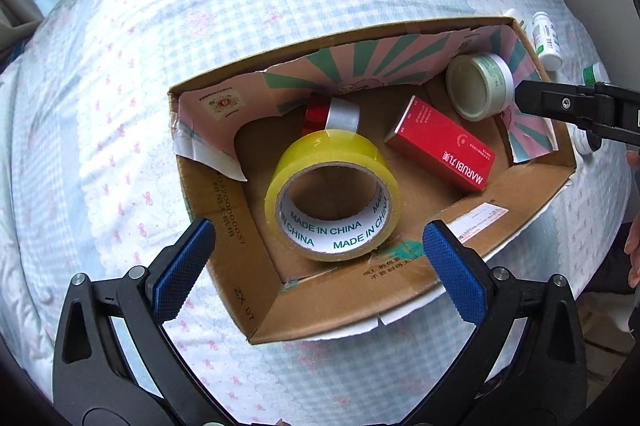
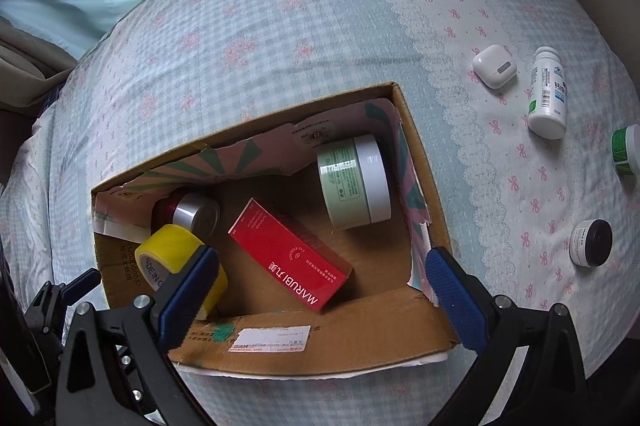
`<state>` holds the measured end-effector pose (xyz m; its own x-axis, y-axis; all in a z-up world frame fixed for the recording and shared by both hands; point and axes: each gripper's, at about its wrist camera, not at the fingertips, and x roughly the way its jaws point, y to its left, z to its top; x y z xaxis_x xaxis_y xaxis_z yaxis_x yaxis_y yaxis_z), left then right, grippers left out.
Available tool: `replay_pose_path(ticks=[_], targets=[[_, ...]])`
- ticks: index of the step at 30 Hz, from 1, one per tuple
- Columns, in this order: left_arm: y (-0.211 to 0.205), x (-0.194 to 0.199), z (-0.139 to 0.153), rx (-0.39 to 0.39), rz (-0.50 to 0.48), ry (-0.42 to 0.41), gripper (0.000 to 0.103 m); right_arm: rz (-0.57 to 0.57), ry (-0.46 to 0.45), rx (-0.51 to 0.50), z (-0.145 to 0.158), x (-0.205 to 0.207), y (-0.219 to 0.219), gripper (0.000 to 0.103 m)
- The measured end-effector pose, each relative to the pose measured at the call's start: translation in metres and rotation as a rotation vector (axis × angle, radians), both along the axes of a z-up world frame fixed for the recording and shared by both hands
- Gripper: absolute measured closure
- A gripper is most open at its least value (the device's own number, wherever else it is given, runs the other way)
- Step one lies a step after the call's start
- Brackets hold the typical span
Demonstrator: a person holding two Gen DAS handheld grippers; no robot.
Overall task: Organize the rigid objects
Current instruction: 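Withdraw both tools and move toward the pill bottle and black-lidded jar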
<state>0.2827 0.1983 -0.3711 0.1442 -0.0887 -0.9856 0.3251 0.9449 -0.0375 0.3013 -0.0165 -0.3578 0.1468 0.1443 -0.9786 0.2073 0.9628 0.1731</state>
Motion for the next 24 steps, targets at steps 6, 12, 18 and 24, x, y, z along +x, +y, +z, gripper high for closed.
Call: replay_pose_path(ticks=[6,12,18,24], targets=[[0.004,-0.013,0.044,-0.017,0.032,-0.033,0.000,0.024,-0.029,-0.025,0.040,-0.014,0.004,0.000],[-0.004,-0.032,0.089,-0.030,0.040,-0.083,0.000,0.009,-0.064,-0.043,0.085,-0.035,-0.003,0.000],[-0.021,-0.044,0.130,-0.064,0.029,-0.122,0.000,-0.012,-0.110,-0.091,0.128,-0.067,-0.029,0.000],[-0.064,-0.046,0.157,-0.094,-0.020,-0.170,0.000,-0.054,-0.127,-0.178,0.151,-0.101,-0.072,0.000]])
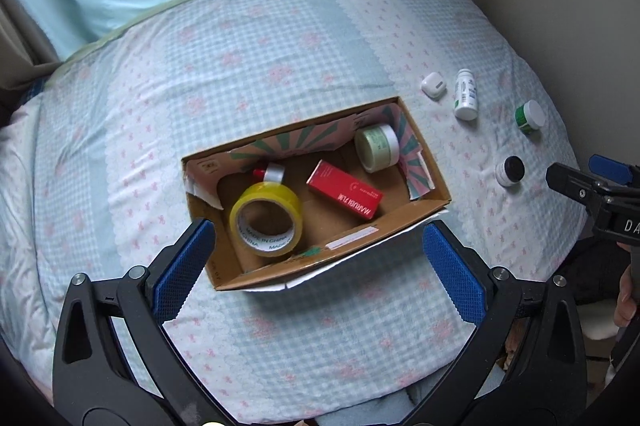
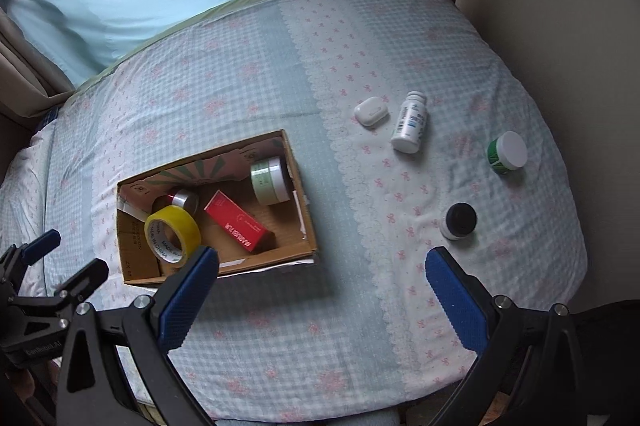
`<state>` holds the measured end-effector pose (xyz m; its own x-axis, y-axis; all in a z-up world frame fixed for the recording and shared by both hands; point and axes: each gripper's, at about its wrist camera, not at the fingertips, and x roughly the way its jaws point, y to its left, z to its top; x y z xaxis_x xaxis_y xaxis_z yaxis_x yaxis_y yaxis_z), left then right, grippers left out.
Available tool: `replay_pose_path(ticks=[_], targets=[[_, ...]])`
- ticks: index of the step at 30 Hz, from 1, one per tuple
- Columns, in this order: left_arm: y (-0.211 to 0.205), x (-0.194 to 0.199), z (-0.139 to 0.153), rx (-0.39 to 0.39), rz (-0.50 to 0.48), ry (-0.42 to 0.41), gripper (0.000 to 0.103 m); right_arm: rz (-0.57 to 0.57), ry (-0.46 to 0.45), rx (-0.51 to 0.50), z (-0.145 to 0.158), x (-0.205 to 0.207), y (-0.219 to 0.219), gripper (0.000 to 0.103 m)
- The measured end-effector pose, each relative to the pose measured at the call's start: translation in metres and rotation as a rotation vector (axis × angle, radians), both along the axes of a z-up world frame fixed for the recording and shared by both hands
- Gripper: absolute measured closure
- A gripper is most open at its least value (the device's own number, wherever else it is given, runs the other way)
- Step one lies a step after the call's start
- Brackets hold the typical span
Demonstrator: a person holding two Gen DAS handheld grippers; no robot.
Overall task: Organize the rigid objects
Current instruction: 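Withdraw both tools and move toward the pill bottle and black-lidded jar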
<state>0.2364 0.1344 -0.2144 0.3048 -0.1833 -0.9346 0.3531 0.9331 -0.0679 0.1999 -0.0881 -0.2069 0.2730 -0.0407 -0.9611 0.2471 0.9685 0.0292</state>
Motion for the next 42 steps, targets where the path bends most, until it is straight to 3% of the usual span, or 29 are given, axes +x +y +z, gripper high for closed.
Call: replay_pose_path(ticks=[6,11,15,24,29,35,42], targets=[[-0.067,0.007,0.015,-0.019,-0.075,-0.027,0.000,-0.113,-0.013,-0.004,0.003,-0.033,-0.062,0.000],[-0.127,0.031,0.011,-0.039,-0.127,0.008,0.000,-0.197,-0.010,-0.019,-0.005,-0.051,-0.105,0.000],[-0.178,0.053,-0.002,-0.002,-0.202,0.016,0.000,-0.277,-0.012,-0.002,-0.017,-0.058,-0.133,0.000],[-0.293,0.099,-0.078,0.144,-0.351,0.047,0.000,-0.374,-0.033,0.012,-0.076,-0.051,-0.174,0.000],[-0.343,0.121,-0.135,0.196,-0.396,0.115,0.000,-0.409,0.001,-0.001,-0.121,-0.047,-0.183,0.000],[-0.388,0.139,-0.189,0.236,-0.427,0.139,0.000,-0.424,0.040,0.006,-0.169,-0.037,-0.191,0.006],[-0.415,0.151,-0.225,0.244,-0.440,0.152,0.007,-0.402,0.069,-0.043,-0.207,-0.019,-0.194,0.012]])
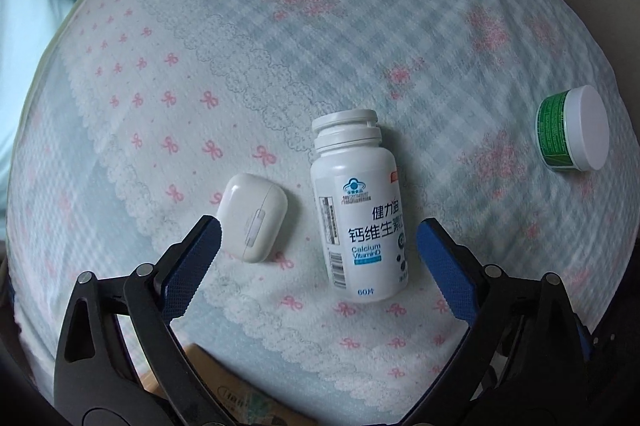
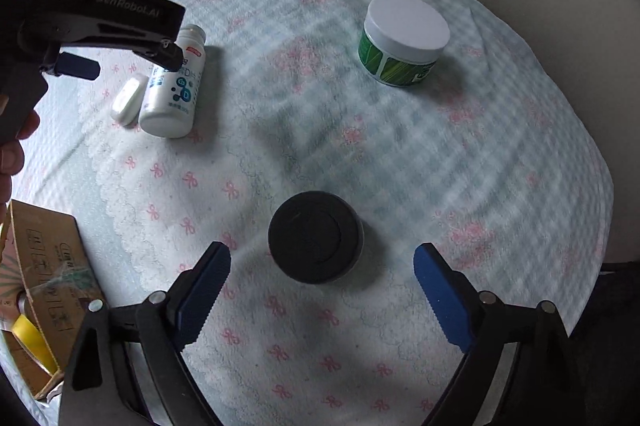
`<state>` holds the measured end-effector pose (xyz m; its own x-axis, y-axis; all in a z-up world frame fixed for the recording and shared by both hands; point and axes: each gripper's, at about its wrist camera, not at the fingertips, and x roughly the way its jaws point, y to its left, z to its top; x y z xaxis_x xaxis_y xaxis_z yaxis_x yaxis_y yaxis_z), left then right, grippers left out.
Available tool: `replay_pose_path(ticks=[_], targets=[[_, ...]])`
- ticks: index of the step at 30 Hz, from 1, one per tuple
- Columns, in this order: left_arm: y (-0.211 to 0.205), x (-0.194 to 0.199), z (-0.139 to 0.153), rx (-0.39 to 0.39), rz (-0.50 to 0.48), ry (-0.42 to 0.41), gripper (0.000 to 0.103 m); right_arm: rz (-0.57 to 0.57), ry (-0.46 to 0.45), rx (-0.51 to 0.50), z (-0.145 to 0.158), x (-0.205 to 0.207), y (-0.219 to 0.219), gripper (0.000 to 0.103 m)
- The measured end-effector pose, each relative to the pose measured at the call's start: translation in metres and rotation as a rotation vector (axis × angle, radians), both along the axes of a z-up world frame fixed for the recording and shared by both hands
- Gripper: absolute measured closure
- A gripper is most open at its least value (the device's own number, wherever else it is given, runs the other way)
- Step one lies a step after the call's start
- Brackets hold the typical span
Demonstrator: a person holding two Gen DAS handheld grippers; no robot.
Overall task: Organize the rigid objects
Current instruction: 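Withdraw both tools and move toward the pill bottle and black-lidded jar, then grasp the white pill bottle with the left tool while the right tool grasps the black-lidded jar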
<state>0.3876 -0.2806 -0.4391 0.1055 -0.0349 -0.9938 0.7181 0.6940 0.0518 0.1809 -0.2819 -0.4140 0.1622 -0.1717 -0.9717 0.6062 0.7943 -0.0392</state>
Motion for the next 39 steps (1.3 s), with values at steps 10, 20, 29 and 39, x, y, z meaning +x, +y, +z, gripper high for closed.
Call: replay_pose_path(ticks=[10,20,29,39], targets=[[-0.017,-0.006,-0.026,0.019,-0.036,0.024,0.033,0.012,0.034,0.004,-0.029,0.010,0.000,0.029],[-0.041,-0.010,-0.046,0.026,-0.033,0.082,0.052,0.029,0.054,0.044,-0.043,0.019,-0.014,0.049],[-0.027,0.009,-0.042,0.000,-0.003,0.126,0.054,0.036,0.069,0.062,-0.044,0.028,-0.014,0.050],[-0.007,0.004,0.020,-0.079,0.021,0.098,0.057,0.037,0.006,0.027,0.010,0.025,-0.031,0.050]])
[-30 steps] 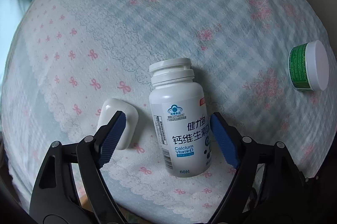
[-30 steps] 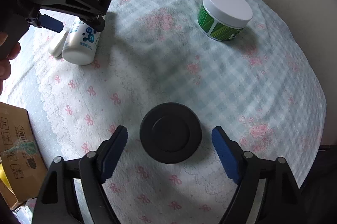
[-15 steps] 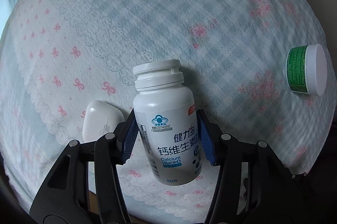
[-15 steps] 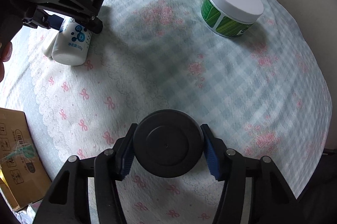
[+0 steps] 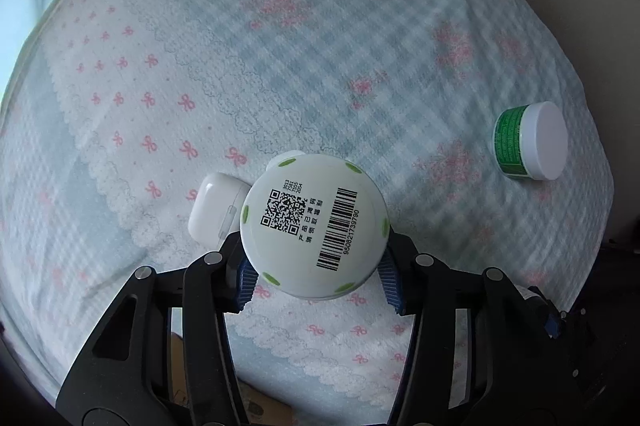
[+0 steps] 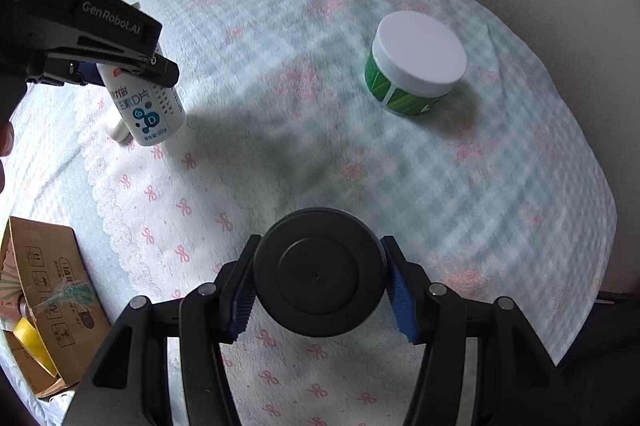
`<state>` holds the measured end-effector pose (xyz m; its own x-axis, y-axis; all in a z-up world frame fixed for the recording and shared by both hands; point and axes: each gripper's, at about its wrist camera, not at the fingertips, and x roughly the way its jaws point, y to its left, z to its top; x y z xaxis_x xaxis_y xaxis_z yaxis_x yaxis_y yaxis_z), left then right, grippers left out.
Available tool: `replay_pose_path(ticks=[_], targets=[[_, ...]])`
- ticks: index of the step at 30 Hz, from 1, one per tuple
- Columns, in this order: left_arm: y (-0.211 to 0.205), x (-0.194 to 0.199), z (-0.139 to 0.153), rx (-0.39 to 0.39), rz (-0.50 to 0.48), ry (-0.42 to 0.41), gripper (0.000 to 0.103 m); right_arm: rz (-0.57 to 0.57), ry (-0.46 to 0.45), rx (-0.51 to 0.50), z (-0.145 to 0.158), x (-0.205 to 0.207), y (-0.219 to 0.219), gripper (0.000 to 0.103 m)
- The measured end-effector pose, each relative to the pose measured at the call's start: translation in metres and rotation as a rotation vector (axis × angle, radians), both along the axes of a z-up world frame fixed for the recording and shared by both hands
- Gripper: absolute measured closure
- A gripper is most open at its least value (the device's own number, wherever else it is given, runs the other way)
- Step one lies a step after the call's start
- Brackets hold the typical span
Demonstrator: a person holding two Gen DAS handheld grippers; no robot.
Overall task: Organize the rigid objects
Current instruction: 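Grasp the white pill bottle with the left tool while the right tool grasps the black-lidded jar, then carry the pill bottle and black-lidded jar into the cardboard box and release both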
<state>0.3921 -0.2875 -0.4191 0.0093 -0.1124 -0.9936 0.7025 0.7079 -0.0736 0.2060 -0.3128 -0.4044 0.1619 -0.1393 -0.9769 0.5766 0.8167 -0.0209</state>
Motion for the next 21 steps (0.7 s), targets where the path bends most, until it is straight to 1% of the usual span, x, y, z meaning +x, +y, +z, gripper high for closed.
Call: replay_pose_path(ticks=[6,11,12,15,18,21], targets=[[0.018,-0.016,0.055,-0.069,0.030,-0.014,0.057,0.010,-0.048,-0.036,0.047,-0.010,-0.007,0.050],[0.046,-0.032,0.109,-0.144,0.056,-0.041,0.057,0.038,-0.095,-0.064,0.094,-0.016,-0.006,0.050],[0.055,-0.041,0.127,-0.161,0.063,-0.047,0.057,0.044,-0.107,-0.069,0.105,-0.016,-0.005,0.050],[0.082,-0.047,0.161,-0.207,0.089,-0.059,0.057,0.072,-0.137,-0.090,0.138,-0.014,0.005,0.050],[0.114,-0.056,0.194,-0.243,0.119,-0.088,0.057,0.120,-0.163,-0.104,0.169,-0.013,0.017,0.050],[0.149,-0.064,0.219,-0.276,0.155,-0.115,0.057,0.166,-0.178,-0.086,0.195,-0.009,0.031,0.050]])
